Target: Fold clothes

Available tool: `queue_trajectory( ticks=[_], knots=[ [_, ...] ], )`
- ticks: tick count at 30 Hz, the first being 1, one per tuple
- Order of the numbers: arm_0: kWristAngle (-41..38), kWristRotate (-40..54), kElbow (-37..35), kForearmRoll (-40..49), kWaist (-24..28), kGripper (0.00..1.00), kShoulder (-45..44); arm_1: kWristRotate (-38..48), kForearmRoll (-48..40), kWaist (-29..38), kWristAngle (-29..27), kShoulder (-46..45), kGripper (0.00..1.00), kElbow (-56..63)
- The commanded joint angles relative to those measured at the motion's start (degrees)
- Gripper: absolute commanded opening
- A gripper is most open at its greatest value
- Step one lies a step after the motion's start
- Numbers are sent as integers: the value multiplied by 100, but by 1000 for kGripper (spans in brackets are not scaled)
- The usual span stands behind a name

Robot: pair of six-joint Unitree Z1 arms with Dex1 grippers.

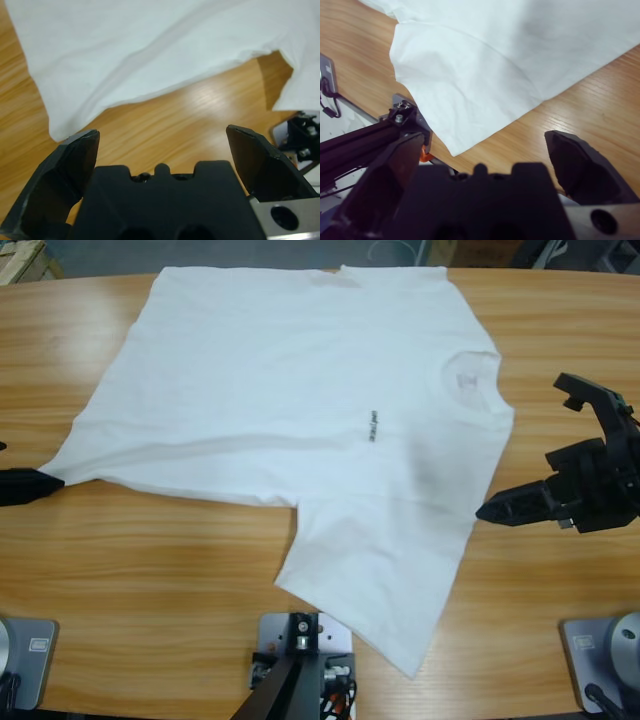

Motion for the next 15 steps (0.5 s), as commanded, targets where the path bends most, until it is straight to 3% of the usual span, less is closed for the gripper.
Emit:
queue_trajectory(
  ticks=[1,6,9,15],
  knots=[
    [-1289,16,479,-484,1373,1000,-397,-32,-97,-77,-25,-35,982,199],
    [-2753,268,519,-602,2432,1000,-47,-14,-160,-77,-25,-26,982,217],
    [-2836,210,509,-600,2620,991,299,-5,-160,-77,-25,-35,982,219],
    [-2579,278,31,38,3597,977,1287,-5,-166,-77,-16,-56,982,234]
  ],
)
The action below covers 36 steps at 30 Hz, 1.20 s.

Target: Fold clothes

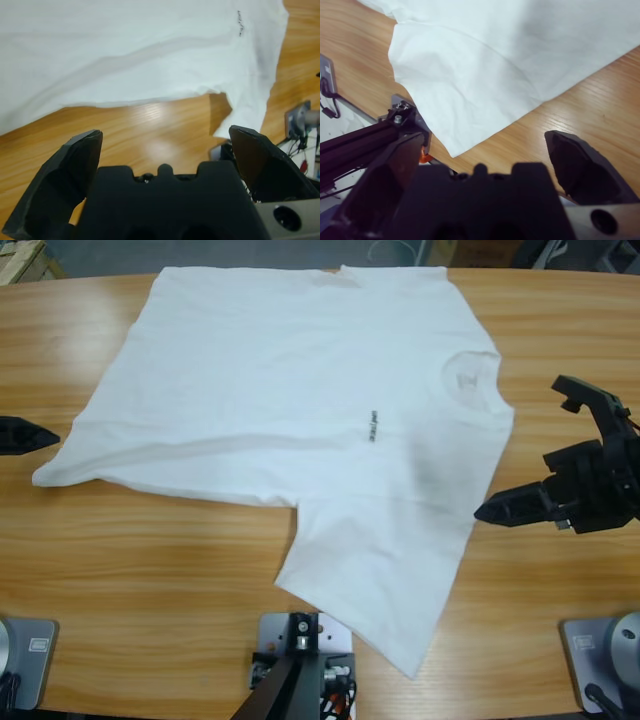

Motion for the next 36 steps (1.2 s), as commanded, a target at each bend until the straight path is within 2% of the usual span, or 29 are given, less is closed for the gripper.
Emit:
queue_trajectory(
  ticks=[1,7,11,16,22,25,28,36],
  knots=[
    [398,148,-374,676,844,977,997,-6,-74,-77,-16,-51,982,155],
    [1433,174,-506,850,995,977,1097,3,-71,-77,-7,-26,982,153],
    [1565,208,-543,809,1291,954,1540,3,-65,-77,1,-26,982,155],
    [1565,215,-641,808,1291,950,1960,12,-65,-77,10,-18,982,155],
    [1273,199,-675,808,1282,950,1653,21,-74,-77,8,-21,982,155],
    [1048,-272,-669,808,1377,948,1379,21,-74,-77,1,-37,982,155],
    [867,-829,-576,808,1387,890,1387,21,-74,-77,1,-69,982,155],
    [802,-1636,-35,380,1475,892,1389,21,-65,-77,26,-128,982,163]
  ],
)
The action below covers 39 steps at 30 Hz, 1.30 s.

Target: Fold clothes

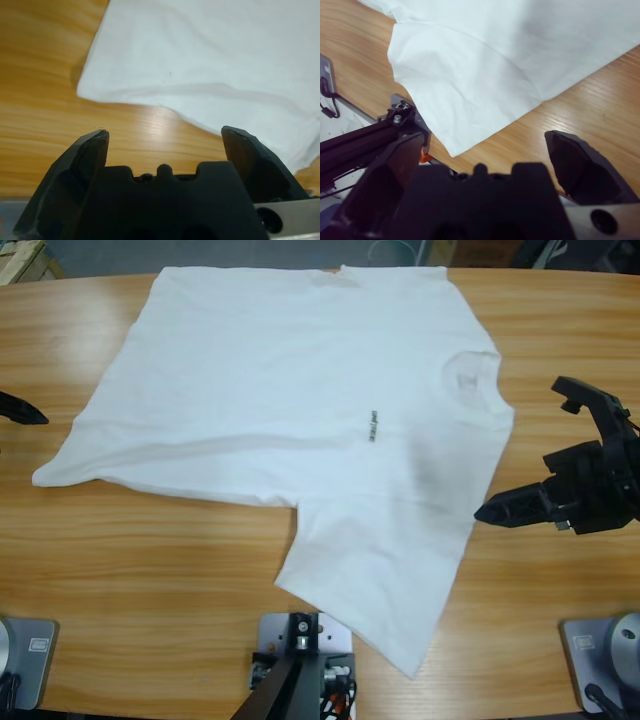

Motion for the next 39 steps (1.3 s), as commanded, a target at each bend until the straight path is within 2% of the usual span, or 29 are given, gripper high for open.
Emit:
queue_trajectory(
  ticks=[1,7,15,39],
  knots=[
    [-106,-468,484,-345,181,892,-42,20,-63,-77,28,-135,982,151],
    [-125,-795,656,-496,224,891,411,20,-63,-77,37,-158,984,159],
    [-95,-1176,1175,-1079,245,895,504,20,-63,-77,31,-158,987,159],
    [193,-1320,1314,-1463,496,904,1007,20,-81,-77,-16,-265,1000,168]
  ],
)
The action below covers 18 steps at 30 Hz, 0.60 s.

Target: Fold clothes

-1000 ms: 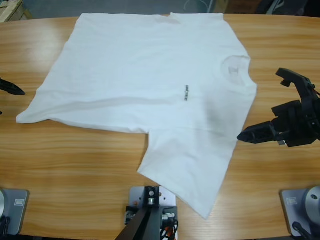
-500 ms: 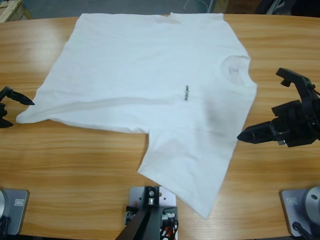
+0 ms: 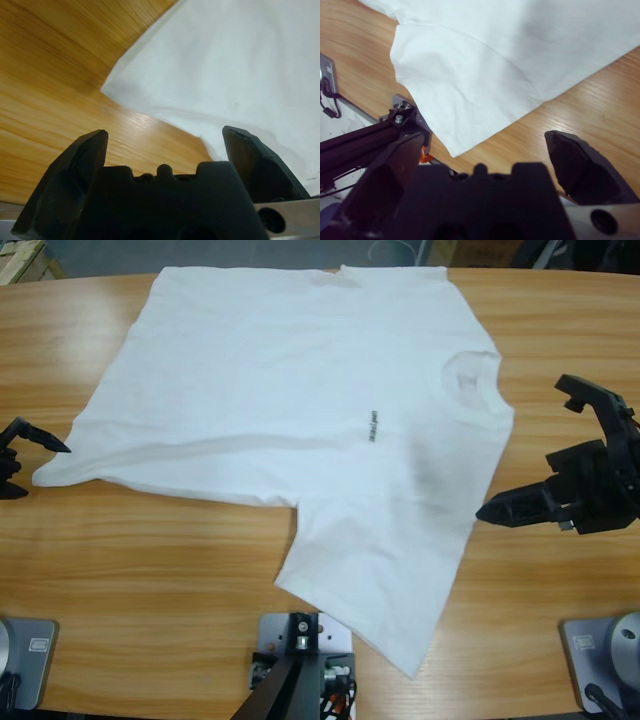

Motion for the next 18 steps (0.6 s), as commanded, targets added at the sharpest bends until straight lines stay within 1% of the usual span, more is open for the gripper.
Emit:
queue_trajectory(
  ticks=[1,6,12,18],
  knots=[
    [72,-16,145,-127,52,904,310,20,-75,-77,-16,-166,1000,168],
    [72,-28,145,-144,52,904,354,20,-84,-77,-34,-224,1000,177],
    [72,-116,222,-102,79,899,52,20,-119,-77,-25,-280,1000,194],
    [59,-216,222,-164,79,891,252,20,-119,-77,-1,-301,1000,194]
  ],
)
